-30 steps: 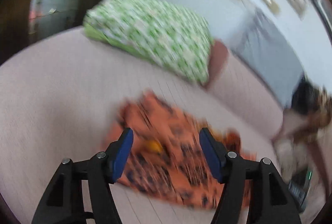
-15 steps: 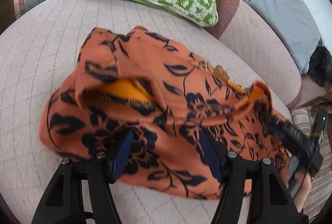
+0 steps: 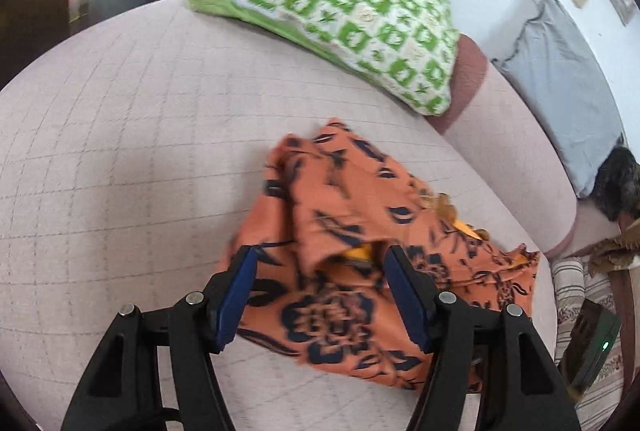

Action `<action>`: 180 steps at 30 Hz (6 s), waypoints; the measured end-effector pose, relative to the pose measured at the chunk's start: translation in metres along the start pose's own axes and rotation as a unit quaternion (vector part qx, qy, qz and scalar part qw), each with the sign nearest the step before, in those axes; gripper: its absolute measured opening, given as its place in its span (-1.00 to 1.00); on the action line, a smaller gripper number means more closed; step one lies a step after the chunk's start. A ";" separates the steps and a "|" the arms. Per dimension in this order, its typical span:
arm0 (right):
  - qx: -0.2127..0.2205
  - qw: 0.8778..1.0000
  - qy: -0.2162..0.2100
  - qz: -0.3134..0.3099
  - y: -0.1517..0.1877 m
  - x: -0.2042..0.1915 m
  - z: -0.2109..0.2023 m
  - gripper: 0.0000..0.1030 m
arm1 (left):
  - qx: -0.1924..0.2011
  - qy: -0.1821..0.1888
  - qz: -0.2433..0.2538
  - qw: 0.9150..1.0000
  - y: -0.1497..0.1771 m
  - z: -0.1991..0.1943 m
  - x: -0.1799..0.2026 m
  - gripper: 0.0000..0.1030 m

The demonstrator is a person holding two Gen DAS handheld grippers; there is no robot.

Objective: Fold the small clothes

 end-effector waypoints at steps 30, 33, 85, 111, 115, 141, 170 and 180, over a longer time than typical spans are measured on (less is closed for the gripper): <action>0.089 0.985 0.074 0.129 -0.022 0.088 -0.072 0.03 | -0.023 0.008 0.005 1.000 -0.009 0.010 0.002 0.30; 0.090 0.975 0.105 0.172 0.010 0.128 -0.101 -0.17 | -0.027 -0.010 0.061 0.998 0.001 0.018 0.024 0.32; 0.057 0.958 0.048 0.277 0.069 0.152 -0.106 -0.26 | 0.107 -0.135 0.255 0.951 0.074 -0.041 0.103 1.00; 0.108 0.962 0.010 0.250 0.048 0.128 -0.120 0.08 | 0.114 -0.122 0.257 0.952 0.066 -0.038 0.103 1.00; 0.114 0.966 0.013 0.232 0.040 0.121 -0.115 0.08 | 0.109 -0.124 0.260 0.951 0.065 -0.030 0.103 1.00; 0.061 0.977 0.063 0.197 0.061 0.132 -0.099 0.06 | 0.050 -0.214 0.237 0.947 0.065 0.031 0.071 1.00; 0.155 0.959 0.100 0.217 0.065 0.157 -0.162 0.10 | 0.134 -0.168 0.223 0.951 0.053 -0.039 0.070 1.00; 0.152 0.958 0.104 0.220 0.052 0.163 -0.151 0.10 | 0.116 -0.173 0.211 0.955 0.038 -0.021 0.062 1.00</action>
Point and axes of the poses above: each gripper's, at about its wrist camera, not at the fingertips, and z roughly the way its jaws point, x to its right, y to its underside, the point moved 6 cm from there along z, roughly the way its jaws point
